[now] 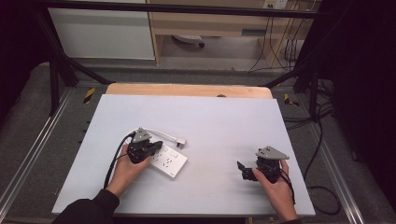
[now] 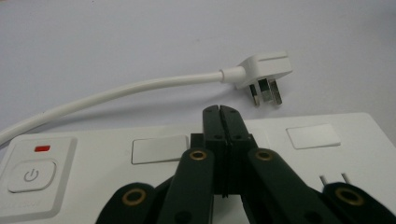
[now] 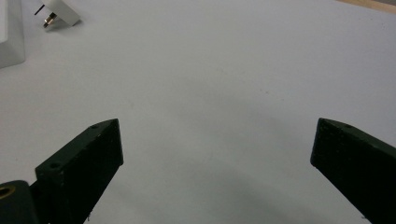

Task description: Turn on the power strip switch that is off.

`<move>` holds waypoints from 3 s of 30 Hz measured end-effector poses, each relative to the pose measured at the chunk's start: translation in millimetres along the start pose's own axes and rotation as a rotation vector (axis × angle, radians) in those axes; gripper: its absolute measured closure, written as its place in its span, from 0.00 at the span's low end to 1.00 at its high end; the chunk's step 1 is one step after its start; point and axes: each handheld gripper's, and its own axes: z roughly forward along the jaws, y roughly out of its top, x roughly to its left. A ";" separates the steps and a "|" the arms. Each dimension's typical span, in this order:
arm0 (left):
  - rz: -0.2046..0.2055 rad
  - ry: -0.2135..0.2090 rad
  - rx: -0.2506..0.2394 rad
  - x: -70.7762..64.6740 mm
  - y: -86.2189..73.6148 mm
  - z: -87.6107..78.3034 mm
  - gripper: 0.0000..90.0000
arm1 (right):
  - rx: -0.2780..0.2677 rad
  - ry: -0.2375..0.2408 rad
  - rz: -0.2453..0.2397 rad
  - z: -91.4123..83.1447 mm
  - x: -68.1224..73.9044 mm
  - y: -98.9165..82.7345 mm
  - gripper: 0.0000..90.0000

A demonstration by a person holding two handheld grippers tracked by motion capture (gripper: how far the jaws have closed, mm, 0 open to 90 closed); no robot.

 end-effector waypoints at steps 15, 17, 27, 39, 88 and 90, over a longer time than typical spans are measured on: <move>-0.006 -0.002 -0.011 0.0 -1.1 0.1 1.00 | -0.002 0.000 -0.002 -0.1 0.0 0.0 0.03; -0.008 -0.003 -0.012 0.1 -1.2 0.1 1.00 | -0.002 0.000 -0.002 0.0 0.0 0.1 0.03; -0.012 -0.008 -0.017 0.4 -1.0 -0.8 1.00 | -0.002 0.000 0.000 -0.1 0.0 0.1 0.03; -0.013 -0.014 -0.045 -0.8 0.1 -2.2 0.96 | -0.001 -0.001 -0.001 0.0 0.0 0.0 0.03; -0.046 -0.035 -0.135 -9.5 6.9 -4.4 0.34 | 0.001 0.004 -0.002 0.4 0.7 0.2 0.03; -0.053 -0.034 -0.132 -10.1 7.8 -4.3 0.25 | 0.000 0.004 -0.004 0.5 0.7 0.3 0.03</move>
